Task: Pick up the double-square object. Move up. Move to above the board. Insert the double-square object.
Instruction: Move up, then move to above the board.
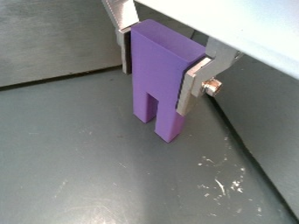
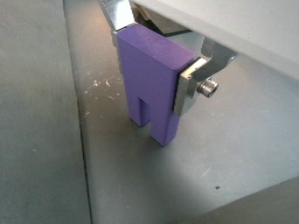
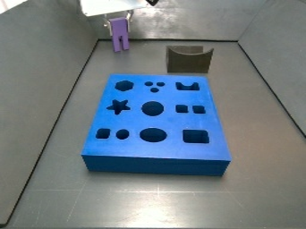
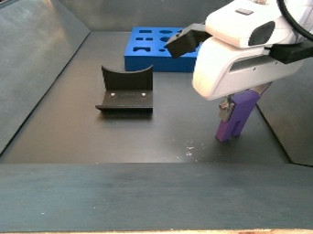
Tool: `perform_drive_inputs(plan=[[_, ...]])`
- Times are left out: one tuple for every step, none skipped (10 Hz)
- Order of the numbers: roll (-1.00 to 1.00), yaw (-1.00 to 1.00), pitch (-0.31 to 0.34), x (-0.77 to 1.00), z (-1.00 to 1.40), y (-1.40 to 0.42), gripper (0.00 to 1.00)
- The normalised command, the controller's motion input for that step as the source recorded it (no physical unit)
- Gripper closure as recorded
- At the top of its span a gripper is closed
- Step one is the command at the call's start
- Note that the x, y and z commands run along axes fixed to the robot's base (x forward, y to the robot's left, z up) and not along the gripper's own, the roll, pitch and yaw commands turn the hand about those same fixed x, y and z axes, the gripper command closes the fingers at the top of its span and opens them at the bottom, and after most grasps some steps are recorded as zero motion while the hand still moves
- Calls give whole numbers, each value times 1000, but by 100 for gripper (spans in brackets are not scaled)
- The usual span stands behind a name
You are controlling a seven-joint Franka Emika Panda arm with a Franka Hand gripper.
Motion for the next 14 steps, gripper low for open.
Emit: perform_drive_inputs(plan=[[-6,-4,12,-26,197,-19,100],[-17,-305,-158,68,1000,-266,100],[-16,-290,-121,76,1000,-265,100],[-17,-248,-97,66,1000,-253,100],[-19,-137,-17,55,1000,-221,100],[-21,-98,16,52,1000,-211,100],[-15,-55,52,47,1000,-194,100],[-3,-33,55,44,1000,-187,100],[10,-5,60,40,1000,-176,100],[18,9,66,38,1000,-166,100],[25,24,78,36,1000,-154,100],[28,28,83,37,1000,-149,100],[33,32,92,35,1000,-136,100],[36,34,94,35,1000,-126,100]])
